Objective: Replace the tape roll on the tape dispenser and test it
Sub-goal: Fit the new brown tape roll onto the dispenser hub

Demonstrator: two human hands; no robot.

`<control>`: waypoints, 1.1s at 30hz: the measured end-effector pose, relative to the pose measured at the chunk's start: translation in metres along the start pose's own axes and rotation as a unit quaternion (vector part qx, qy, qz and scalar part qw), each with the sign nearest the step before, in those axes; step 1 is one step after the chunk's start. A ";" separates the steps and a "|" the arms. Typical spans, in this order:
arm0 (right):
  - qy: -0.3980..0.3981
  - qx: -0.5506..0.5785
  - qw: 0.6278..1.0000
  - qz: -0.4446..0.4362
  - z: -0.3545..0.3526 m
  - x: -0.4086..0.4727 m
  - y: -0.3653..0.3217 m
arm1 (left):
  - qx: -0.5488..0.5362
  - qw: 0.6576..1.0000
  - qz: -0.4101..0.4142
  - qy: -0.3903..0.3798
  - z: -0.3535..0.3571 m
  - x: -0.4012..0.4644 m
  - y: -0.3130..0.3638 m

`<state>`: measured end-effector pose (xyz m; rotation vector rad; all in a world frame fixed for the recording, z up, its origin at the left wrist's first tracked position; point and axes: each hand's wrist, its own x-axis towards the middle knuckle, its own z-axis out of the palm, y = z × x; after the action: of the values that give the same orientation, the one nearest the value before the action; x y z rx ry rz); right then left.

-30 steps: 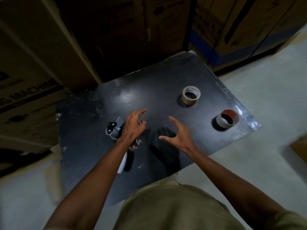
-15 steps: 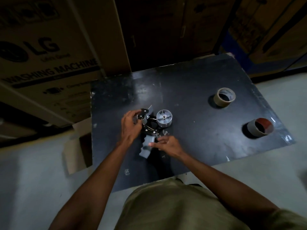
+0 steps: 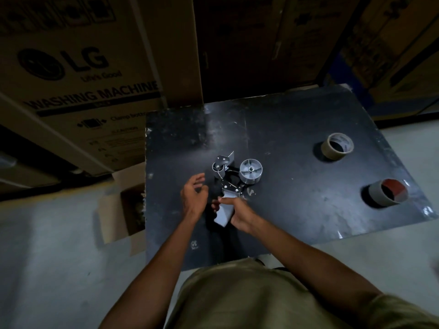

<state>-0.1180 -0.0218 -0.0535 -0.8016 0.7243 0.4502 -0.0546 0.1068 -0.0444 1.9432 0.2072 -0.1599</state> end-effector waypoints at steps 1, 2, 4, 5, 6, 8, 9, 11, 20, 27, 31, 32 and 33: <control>0.002 0.008 1.000 0.002 0.000 0.000 -0.001 | -0.013 1.000 -0.007 -0.001 0.002 0.000 0.001; 0.005 0.008 1.000 0.003 0.000 -0.002 -0.002 | -0.022 1.000 -0.016 -0.002 0.005 -0.001 0.001; 0.021 0.000 1.000 0.006 0.000 -0.005 -0.005 | -0.038 0.999 -0.029 -0.003 0.008 -0.001 0.001; 0.036 -0.003 0.999 0.005 -0.001 -0.007 -0.007 | -0.047 0.998 -0.034 -0.001 0.009 -0.001 -0.001; 0.055 -0.009 0.998 0.000 -0.002 -0.010 -0.011 | -0.057 0.997 -0.044 0.001 0.010 0.000 -0.003; 0.089 -0.025 0.995 -0.023 -0.004 -0.015 -0.021 | -0.084 0.994 -0.073 0.006 0.013 0.000 -0.005; 0.096 -0.032 0.994 -0.038 -0.005 -0.018 -0.026 | -0.102 0.991 -0.087 0.006 0.015 0.000 -0.004; 0.097 -0.046 0.993 -0.057 -0.009 -0.022 -0.036 | -0.133 0.986 -0.104 0.005 0.018 -0.002 0.004; 0.037 -0.060 0.995 -0.071 -0.013 -0.059 -0.085 | -0.278 0.936 -0.212 -0.030 0.035 -0.027 0.063; -0.003 -0.095 0.989 -0.111 0.000 -0.114 -0.122 | -0.386 0.868 -0.277 -0.140 0.035 -0.048 0.133; -0.020 -0.113 0.983 -0.142 0.006 -0.146 -0.135 | -0.410 0.859 -0.273 -0.141 0.029 -0.061 0.166; -0.021 -0.116 0.982 -0.149 0.007 -0.152 -0.137 | -0.411 0.861 -0.265 -0.139 0.027 -0.064 0.172; -0.022 -0.123 0.980 -0.155 0.006 -0.157 -0.139 | -0.410 0.864 -0.258 -0.136 0.027 -0.066 0.177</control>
<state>-0.1360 -0.1189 0.1317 -1.1136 0.4968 0.2765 -0.0807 0.0129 0.1197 0.9629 0.5131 -0.5948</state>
